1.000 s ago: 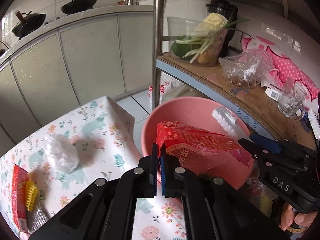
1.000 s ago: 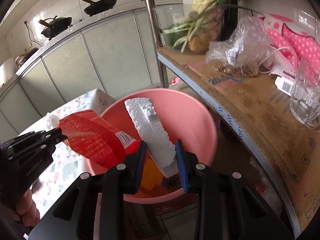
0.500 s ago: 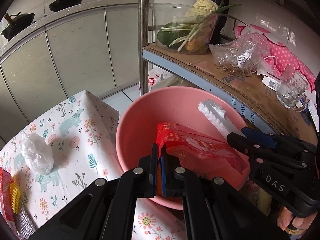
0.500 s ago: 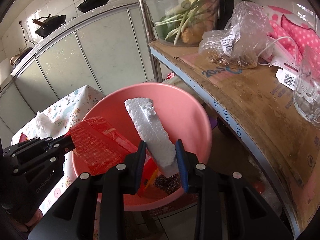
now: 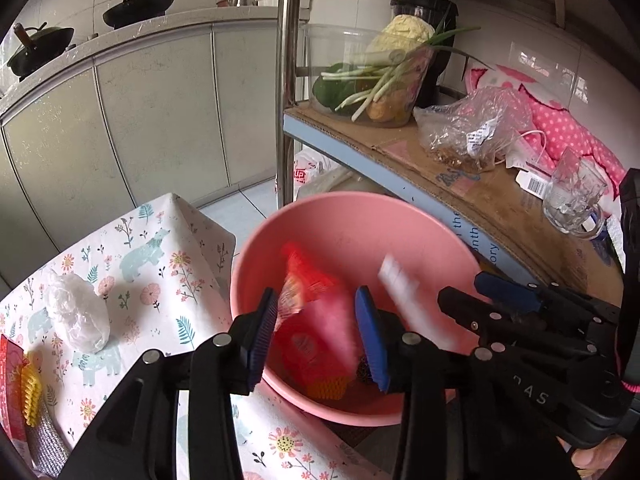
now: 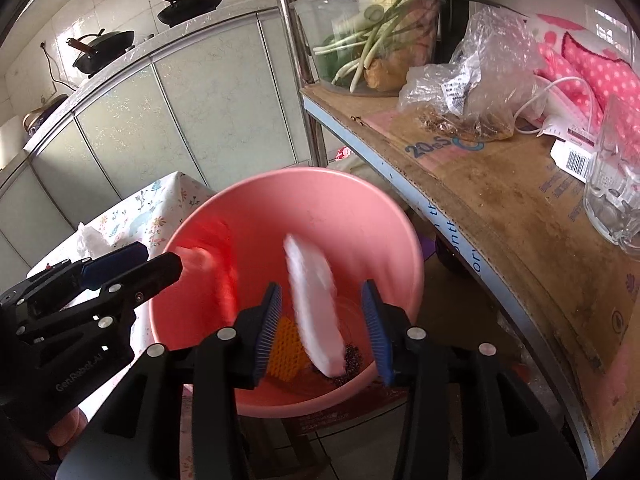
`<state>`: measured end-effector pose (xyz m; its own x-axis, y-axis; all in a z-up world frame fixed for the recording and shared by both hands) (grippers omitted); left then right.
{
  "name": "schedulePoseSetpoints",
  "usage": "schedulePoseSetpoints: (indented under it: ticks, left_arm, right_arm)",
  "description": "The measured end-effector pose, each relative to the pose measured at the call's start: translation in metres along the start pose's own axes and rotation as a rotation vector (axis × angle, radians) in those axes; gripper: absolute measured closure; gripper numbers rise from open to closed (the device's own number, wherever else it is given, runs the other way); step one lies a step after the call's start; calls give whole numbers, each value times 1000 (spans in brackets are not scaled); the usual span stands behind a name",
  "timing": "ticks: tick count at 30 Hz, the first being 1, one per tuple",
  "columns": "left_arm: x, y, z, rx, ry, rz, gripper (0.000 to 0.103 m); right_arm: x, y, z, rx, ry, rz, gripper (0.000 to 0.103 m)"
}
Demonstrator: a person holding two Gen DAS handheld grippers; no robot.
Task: Collect trash
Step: 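Open both tools inside the pink bucket to drop the items, then move both tools back from the bucket over the table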
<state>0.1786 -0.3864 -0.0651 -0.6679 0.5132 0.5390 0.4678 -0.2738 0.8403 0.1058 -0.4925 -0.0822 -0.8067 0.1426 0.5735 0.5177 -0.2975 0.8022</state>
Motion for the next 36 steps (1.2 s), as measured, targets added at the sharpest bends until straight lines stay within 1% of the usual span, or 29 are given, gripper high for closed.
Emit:
schedulePoseSetpoints:
  ticks: [9, 12, 21, 25, 27, 29, 36]
  left_arm:
    - [22, 10, -2, 6, -5, -38, 56]
    - [32, 12, -3, 3, -2, -55, 50]
    - [68, 16, 0, -4, 15, -92, 46]
    - [86, 16, 5, -9, 29, -105, 45]
    - [97, 15, 10, -9, 40, -113, 42]
    - [107, 13, 14, -10, 55, -118, 41]
    - [141, -1, 33, 11, 112, -122, 41]
  right_arm:
    - [21, 9, 6, 7, 10, -33, 60]
    - [30, 10, 9, 12, 18, -42, 60]
    - [57, 8, 22, 14, 48, -66, 60]
    - [68, 7, 33, 25, 74, -70, 60]
    - [74, 5, 41, 36, 96, -65, 60]
    - [81, 2, 50, 50, 110, -68, 54]
    - [99, -5, 78, 92, 151, -75, 54]
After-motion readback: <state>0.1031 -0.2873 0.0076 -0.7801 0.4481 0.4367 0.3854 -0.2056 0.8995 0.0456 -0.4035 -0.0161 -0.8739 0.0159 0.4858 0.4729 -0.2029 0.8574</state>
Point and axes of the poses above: each gripper's, at about its wrist camera, not at the fingertips, and x roughly against the way its jaws point, z to its left, y to its top, the point moved 4 cm from there along -x, roughly the way its jaws point, and after that the axes turned 12 degrees about -z, right-handed, at the moved point
